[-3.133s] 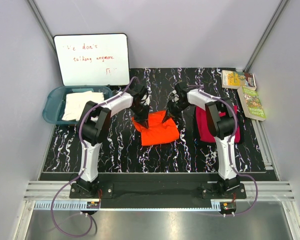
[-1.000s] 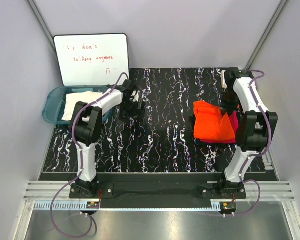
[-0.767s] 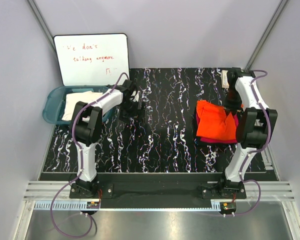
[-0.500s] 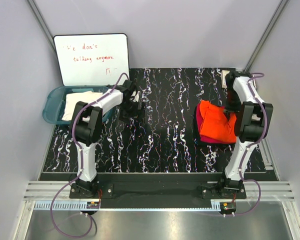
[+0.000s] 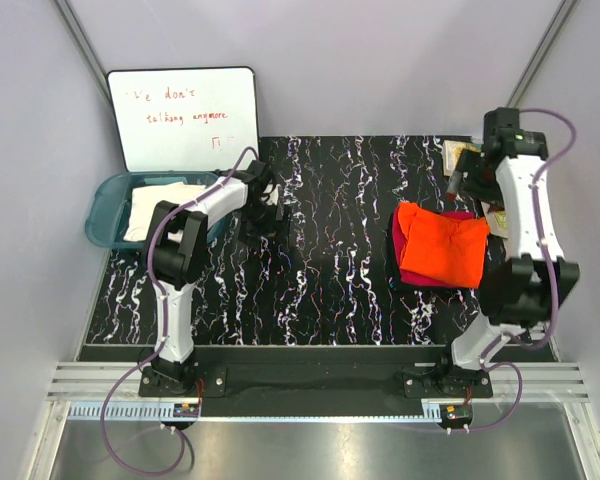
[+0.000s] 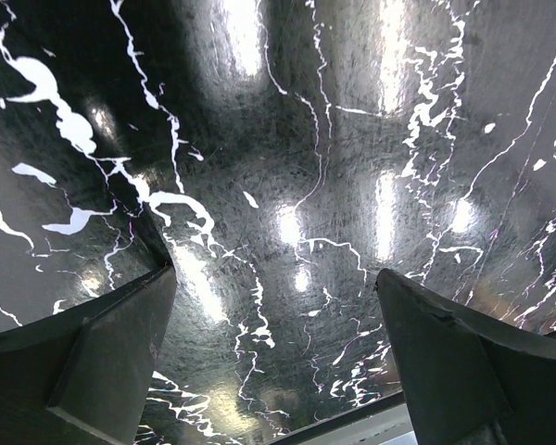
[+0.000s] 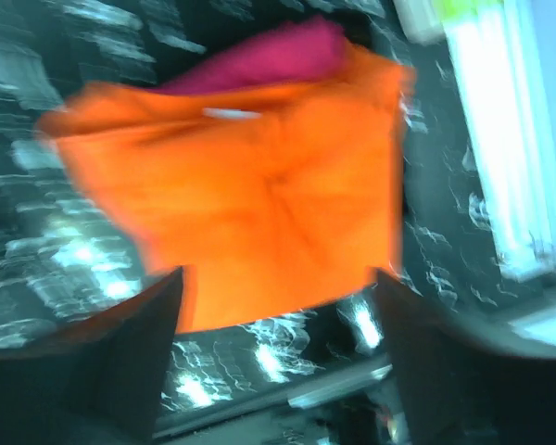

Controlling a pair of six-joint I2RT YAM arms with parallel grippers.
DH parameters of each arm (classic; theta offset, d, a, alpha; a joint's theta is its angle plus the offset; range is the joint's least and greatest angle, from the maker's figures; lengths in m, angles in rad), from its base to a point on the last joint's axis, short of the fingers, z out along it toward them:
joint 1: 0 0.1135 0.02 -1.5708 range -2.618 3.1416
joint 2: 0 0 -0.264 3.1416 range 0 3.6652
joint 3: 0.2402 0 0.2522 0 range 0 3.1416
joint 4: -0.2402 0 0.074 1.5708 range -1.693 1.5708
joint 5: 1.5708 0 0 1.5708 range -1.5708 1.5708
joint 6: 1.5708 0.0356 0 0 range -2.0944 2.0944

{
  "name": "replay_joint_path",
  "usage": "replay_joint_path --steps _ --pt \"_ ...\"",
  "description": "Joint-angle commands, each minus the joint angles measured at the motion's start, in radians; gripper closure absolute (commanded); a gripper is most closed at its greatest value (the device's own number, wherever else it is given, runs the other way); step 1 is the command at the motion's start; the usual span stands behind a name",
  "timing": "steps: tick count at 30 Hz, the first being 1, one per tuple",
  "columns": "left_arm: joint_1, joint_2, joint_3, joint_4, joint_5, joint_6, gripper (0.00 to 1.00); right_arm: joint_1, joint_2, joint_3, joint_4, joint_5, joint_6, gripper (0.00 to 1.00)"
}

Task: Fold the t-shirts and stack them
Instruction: Put the neatly folded tshirt into the corner of the board with the right arm

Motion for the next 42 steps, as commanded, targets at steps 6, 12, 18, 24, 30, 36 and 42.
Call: replay_joint_path --steps 6,12,18,24,30,36,42 --pt "0.001 0.026 0.024 -0.001 0.014 0.016 0.01 -0.001 -0.078 -0.333 0.445 -0.867 0.200 1.00" --pt "0.001 0.012 -0.003 0.001 0.000 0.020 0.01 -0.001 -0.072 -0.697 0.957 -1.279 0.507 1.00" --pt "0.001 0.018 -0.006 0.001 0.004 0.026 0.01 -0.007 -0.029 -0.818 1.031 -1.335 0.484 1.00" --pt "0.001 0.012 -0.009 -0.001 -0.002 0.029 0.01 -0.021 0.115 -0.914 1.163 -1.386 0.539 1.00" --pt "0.001 0.013 0.001 -0.007 -0.014 0.032 0.01 -0.017 0.356 -0.898 1.154 -1.453 0.522 1.00" --pt "0.001 0.010 -0.002 -0.014 -0.026 0.033 0.01 0.055 0.523 -0.829 0.933 -1.407 0.386 1.00" --pt "0.001 0.010 0.007 -0.021 -0.032 0.033 0.01 0.079 0.405 -0.794 0.838 -1.371 0.326 1.00"
